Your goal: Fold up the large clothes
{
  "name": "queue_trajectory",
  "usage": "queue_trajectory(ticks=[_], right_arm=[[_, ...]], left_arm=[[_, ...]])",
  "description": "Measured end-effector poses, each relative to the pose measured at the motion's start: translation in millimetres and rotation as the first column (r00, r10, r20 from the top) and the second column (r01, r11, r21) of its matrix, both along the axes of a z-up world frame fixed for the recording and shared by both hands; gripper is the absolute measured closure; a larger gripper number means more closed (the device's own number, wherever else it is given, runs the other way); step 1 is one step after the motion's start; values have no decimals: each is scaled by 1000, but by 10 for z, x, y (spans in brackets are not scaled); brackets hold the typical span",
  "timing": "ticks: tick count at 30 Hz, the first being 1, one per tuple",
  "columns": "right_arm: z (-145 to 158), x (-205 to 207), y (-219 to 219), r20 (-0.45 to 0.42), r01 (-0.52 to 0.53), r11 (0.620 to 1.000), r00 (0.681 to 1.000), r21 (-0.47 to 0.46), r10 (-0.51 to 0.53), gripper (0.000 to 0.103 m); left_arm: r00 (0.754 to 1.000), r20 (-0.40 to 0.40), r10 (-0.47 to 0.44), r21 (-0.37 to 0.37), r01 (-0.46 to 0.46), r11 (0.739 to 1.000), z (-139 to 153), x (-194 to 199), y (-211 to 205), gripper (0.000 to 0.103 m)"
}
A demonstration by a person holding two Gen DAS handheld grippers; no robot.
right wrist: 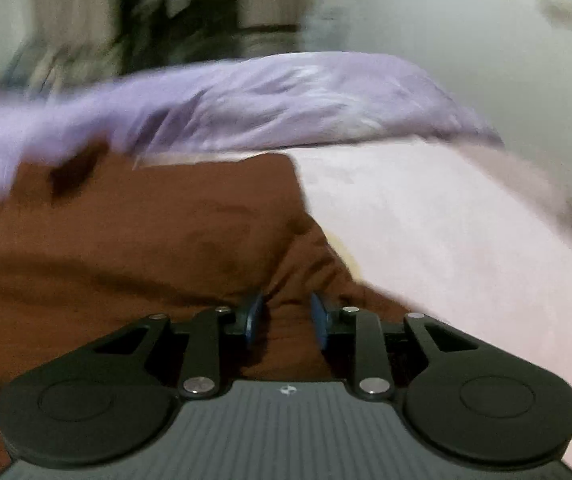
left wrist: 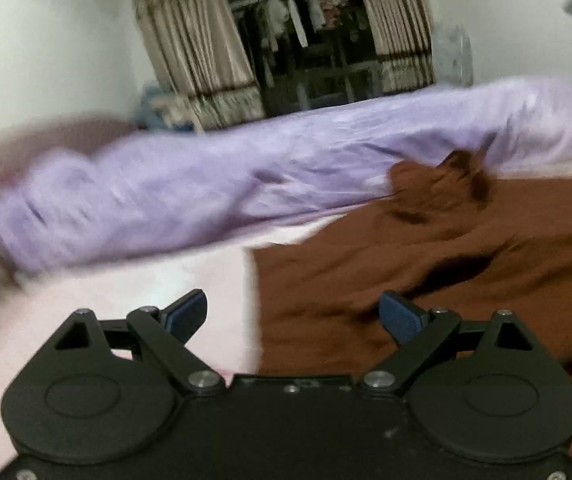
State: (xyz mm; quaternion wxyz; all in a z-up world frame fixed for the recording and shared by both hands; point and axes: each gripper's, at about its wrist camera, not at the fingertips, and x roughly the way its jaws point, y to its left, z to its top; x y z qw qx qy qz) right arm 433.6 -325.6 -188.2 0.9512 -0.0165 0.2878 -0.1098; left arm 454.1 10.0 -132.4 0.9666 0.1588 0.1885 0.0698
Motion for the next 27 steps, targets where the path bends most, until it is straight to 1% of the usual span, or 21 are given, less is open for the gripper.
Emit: queue_trajectory(ticks=[1, 2, 3, 5, 6, 7, 8, 9, 10, 11, 12, 13, 15, 16, 19, 21, 22, 24, 25, 26, 27], right_arm=[[45, -9, -48, -31, -33, 999, 999, -15, 32, 69], [98, -41, -97, -52, -48, 999, 998, -9, 47, 69], [172, -106, -127, -64, -43, 999, 997, -15, 42, 68], [330, -315, -122, -19, -39, 999, 999, -32, 38, 58], [398, -447, -113, 25, -37, 999, 999, -14, 37, 57], [456, -590, -94, 73, -37, 999, 997, 36, 34, 53], [484, -696, -74, 103, -41, 994, 994, 103, 30, 50], [501, -795, -26, 119, -60, 980, 992, 192, 37, 50], [505, -854, 48, 123, -88, 965, 991, 247, 59, 50], [507, -914, 176, 134, -132, 954, 986, 268, 99, 50], [502, -968, 303, 145, -158, 954, 982, 256, 124, 50], [482, -1031, 475, 162, -188, 957, 975, 221, 154, 50], [407, -1110, 768, 171, -237, 956, 963, 173, 208, 47], [355, -1133, 882, 160, -264, 949, 958, 173, 237, 46], [188, -1110, 1134, 77, -348, 919, 938, 186, 339, 46], [73, -1112, 1219, 35, -352, 922, 936, 161, 352, 46], [25, -1105, 1232, 21, -355, 925, 935, 136, 355, 46], [-37, -1098, 1191, 11, -349, 931, 937, 107, 350, 43], [-49, -1107, 1146, 12, -338, 934, 941, 117, 339, 37], [-51, -1097, 1084, 12, -325, 935, 945, 140, 327, 34], [-47, -1090, 1002, 17, -319, 933, 947, 170, 320, 34]], left_arm=[[1000, 7, 30, 56, -30, 998, 47, -47, 55, 8], [998, 4, 57, 92, -57, 994, 63, -77, 170, 8], [997, -8, 80, 104, -79, 991, 85, -108, 309, 8], [994, -30, 108, 71, -106, 992, 163, -225, 571, 8], [992, -39, 116, 35, -115, 993, 220, -311, 665, 9], [993, -38, 116, -27, -117, 993, 290, -422, 727, 9], [993, -38, 109, -91, -112, 990, 351, -535, 754, 9], [993, -51, 105, -164, -112, 980, 409, -654, 728, 9], [992, -74, 105, -209, -118, 971, 436, -760, 675, 9], [993, -80, 84, -259, -102, 960, 455, -879, 571, 9], [997, -57, 57, -293, -71, 954, 451, -1013, 442, 9], [999, -36, 38, -303, -47, 952, 430, -1128, 296, 9], [1000, -26, -6, -279, -2, 960, 340, -1254, -53, 9], [999, -34, -27, -265, 17, 964, 270, -1261, -199, 9], [989, -131, -63, -218, 33, 975, -52, -1178, -579, 9], [979, -184, -84, -188, 49, 981, -302, -1107, -705, 8], [977, -205, -60, -162, 27, 986, -416, -1059, -744, 7], [979, -193, -62, -192, 25, 981, -381, -1045, -720, 7], [980, -189, -61, -210, 20, 977, -367, -1037, -685, 7], [979, -198, -51, -220, 7, 975, -387, -1043, -653, 7], [976, -213, -50, -231, -1, 973, -403, -1025, -619, 7]])
